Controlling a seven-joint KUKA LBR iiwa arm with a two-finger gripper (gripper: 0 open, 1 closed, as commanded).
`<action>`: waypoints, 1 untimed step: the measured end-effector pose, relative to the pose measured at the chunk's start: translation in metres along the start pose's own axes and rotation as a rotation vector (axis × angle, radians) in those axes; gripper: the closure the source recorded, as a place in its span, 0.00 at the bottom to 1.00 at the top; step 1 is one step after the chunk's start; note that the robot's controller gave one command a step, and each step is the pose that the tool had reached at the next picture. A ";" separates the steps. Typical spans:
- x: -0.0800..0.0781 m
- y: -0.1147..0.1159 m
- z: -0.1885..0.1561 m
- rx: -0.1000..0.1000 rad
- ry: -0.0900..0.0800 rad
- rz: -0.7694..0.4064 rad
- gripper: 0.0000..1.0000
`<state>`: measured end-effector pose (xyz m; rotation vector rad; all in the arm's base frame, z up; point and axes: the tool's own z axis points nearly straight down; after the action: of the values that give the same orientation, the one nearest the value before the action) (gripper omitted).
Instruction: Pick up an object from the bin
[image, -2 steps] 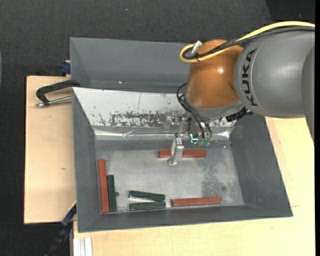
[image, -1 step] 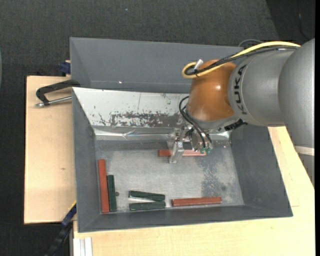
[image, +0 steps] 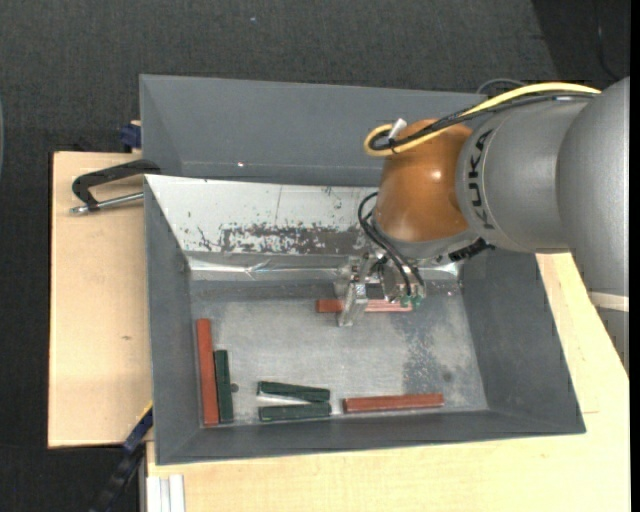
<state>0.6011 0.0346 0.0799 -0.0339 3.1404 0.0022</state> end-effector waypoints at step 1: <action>0.009 0.010 -0.058 0.000 0.002 -0.002 1.00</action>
Offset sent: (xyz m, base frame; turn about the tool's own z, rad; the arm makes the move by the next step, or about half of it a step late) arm -0.0130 0.0282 0.1502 0.0834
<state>0.5916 0.0443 0.1380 -0.0366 3.1423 0.0021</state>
